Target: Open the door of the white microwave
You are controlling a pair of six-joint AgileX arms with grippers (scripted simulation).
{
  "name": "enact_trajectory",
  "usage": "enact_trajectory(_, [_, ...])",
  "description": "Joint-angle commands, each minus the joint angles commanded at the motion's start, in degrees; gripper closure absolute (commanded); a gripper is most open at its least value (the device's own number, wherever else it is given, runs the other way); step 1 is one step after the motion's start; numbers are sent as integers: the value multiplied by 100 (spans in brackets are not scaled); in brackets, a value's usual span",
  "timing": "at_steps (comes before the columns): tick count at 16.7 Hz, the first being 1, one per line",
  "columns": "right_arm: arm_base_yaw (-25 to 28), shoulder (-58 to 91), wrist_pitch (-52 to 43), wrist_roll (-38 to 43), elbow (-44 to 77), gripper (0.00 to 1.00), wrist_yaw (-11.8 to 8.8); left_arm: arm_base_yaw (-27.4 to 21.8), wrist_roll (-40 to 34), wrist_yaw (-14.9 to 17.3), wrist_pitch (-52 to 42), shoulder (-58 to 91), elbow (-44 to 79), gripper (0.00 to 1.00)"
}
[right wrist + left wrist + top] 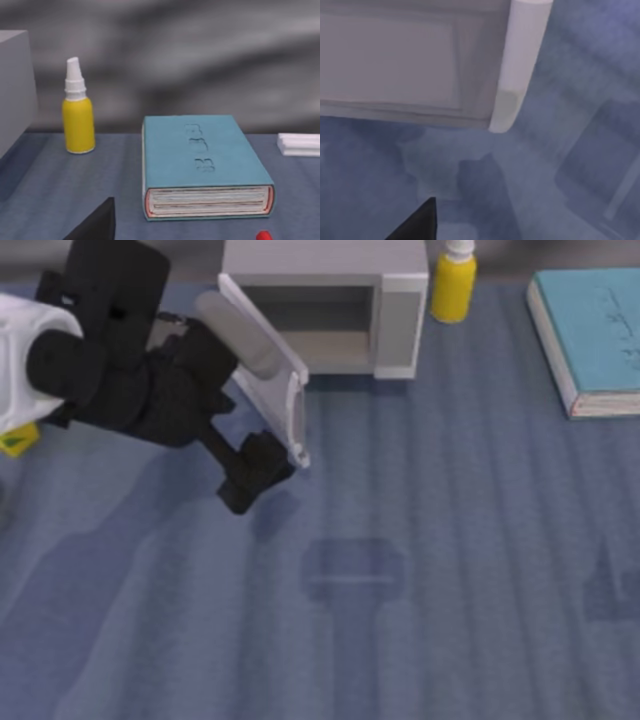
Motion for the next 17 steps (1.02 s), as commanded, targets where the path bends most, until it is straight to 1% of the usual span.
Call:
enact_trajectory(1, [0, 0, 0, 0, 0, 0, 0, -39, -121, -113, -121, 72, 115, 0])
enact_trajectory(3, [0, 0, 0, 0, 0, 0, 0, -166, -549, -481, -544, 309, 511, 0])
enact_trajectory(6, [0, 0, 0, 0, 0, 0, 0, -453, -1647, -1279, -1593, 841, 1472, 0])
enact_trajectory(9, [0, 0, 0, 0, 0, 0, 0, -818, -3237, -2224, -2857, 1477, 2755, 0])
enact_trajectory(13, [0, 0, 0, 0, 0, 0, 0, -1347, -5695, -3474, -4487, 2337, 4743, 0])
enact_trajectory(15, [0, 0, 0, 0, 0, 0, 0, -1603, -6871, -4027, -5179, 2754, 5717, 0])
enact_trajectory(17, [0, 0, 0, 0, 0, 0, 0, -1835, -7878, -4502, -5776, 3153, 6609, 0])
